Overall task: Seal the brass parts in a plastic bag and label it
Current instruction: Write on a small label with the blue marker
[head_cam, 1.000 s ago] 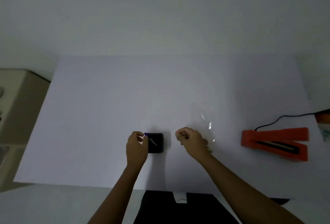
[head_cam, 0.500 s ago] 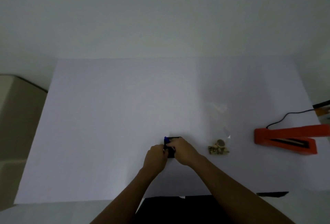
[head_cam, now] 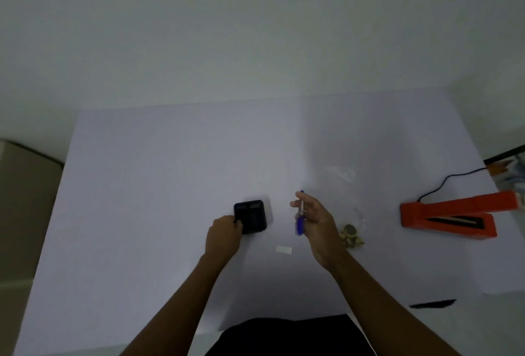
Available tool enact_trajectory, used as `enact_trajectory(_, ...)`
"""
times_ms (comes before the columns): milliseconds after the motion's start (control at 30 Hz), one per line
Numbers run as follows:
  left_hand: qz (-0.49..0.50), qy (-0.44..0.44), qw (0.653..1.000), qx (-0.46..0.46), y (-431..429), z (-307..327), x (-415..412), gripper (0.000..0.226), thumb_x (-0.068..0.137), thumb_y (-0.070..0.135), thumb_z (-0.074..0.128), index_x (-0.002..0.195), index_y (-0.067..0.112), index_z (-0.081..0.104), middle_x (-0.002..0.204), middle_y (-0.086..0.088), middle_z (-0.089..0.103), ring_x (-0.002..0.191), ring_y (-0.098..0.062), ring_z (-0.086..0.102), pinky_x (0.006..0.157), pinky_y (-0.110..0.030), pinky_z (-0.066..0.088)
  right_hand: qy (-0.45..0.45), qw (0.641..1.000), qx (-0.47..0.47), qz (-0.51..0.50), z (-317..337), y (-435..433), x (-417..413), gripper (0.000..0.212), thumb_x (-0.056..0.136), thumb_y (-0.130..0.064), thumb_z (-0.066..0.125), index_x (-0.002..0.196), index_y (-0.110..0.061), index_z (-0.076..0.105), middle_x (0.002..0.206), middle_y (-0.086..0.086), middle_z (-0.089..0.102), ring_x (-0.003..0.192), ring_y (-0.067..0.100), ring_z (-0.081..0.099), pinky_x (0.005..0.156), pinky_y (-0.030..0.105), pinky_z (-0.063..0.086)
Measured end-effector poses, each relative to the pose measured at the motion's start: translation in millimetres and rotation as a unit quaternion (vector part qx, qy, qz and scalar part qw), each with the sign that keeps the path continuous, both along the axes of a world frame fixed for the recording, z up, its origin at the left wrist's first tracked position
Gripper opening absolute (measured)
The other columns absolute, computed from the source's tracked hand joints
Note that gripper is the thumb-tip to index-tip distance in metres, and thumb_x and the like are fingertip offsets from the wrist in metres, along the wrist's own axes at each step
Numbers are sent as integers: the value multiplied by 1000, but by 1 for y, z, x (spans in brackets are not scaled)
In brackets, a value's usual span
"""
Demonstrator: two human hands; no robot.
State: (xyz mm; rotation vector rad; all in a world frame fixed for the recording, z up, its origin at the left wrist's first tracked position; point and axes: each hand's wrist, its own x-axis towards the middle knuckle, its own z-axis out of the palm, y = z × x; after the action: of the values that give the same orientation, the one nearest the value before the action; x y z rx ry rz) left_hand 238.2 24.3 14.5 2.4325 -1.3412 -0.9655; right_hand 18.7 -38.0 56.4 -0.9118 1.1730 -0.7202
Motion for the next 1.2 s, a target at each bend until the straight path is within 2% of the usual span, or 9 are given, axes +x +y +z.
enact_trajectory(133, 8, -9, 1000, 12, -7, -4, 3, 30, 98, 25, 47, 78, 8, 61, 83, -9, 69, 66, -18, 57, 64, -33, 52, -27, 998, 58, -18, 6, 2, -4, 11, 94, -11, 59, 104, -14, 64, 96, 9, 68, 85, 20, 57, 67, 33, 43)
enact_trajectory(300, 34, -47, 998, -5, -11, 20, -6, 49, 96, 51, 45, 125, 12, 51, 113, -10, 58, 94, -29, 63, 70, -30, 43, -36, 992, 113, -47, 2, 9, -2, 57, 97, -51, 40, 76, -5, 68, 55, 9, 49, 49, 14, 42, 50, 28, 28)
enact_trajectory(400, -25, 47, 994, -96, -17, 42, -18, 32, 96, 46, 47, 108, 19, 58, 96, 0, 61, 79, -16, 61, 68, -27, 48, -45, 989, 130, -58, 2, 13, 4, 58, 96, -51, 43, 66, -7, 63, 46, 4, 32, 42, 13, 24, 45, 27, 19)
enact_trajectory(500, -162, 214, 960, -77, -16, 61, -37, 20, 98, 41, 45, 95, 29, 60, 84, 12, 61, 74, -4, 57, 70, -23, 47, -74, 980, 165, -78, 6, 12, 12, 53, 95, -48, 49, 58, -10, 55, 45, 1, 28, 41, 12, 20, 47, 30, 12)
enact_trajectory(633, -226, 203, 951, -62, -8, 61, -56, 35, 100, 44, 39, 86, 17, 56, 73, -1, 60, 62, -16, 53, 59, -33, 44, -64, 974, 190, -101, 4, 11, 19, 52, 96, -39, 55, 52, -13, 47, 50, 5, 34, 46, 15, 27, 48, 28, 18)
enact_trajectory(900, -166, 326, 928, 68, -4, 80, -78, 45, 103, 42, 29, 65, 22, 43, 61, 6, 43, 52, -6, 36, 53, -22, 31, -104, 947, 247, -180, -6, 15, 13, 51, 91, -13, 53, 42, -17, 38, 41, 1, 39, 41, 16, 40, 56, 31, 36)
enact_trajectory(1033, -46, 500, 852, 149, 5, 94, -61, 42, 100, 40, 37, 62, 24, 41, 58, 4, 30, 49, -11, 19, 46, -25, 14, -62, 907, 246, -335, -27, -2, -31, 35, 87, -13, 53, 56, -19, 40, 40, -2, 43, 36, 13, 42, 40, 20, 34)
enact_trajectory(1100, -40, 466, 874, 128, 8, 96, -40, 42, 101, 38, 39, 62, 23, 45, 55, 6, 36, 46, -9, 26, 43, -22, 18, 7, 906, 229, -357, -30, -17, -70, 36, 85, -21, 58, 54, -19, 42, 44, -2, 44, 40, 15, 42, 44, 23, 33)
enact_trajectory(1200, -85, 258, 961, 53, 11, 68, -11, 37, 101, 31, 43, 74, 15, 63, 64, 4, 58, 51, -5, 51, 49, -16, 39, 29, 923, 202, -325, -25, -28, -95, 43, 87, -25, 57, 48, -18, 42, 52, 0, 40, 45, 16, 35, 46, 26, 31)
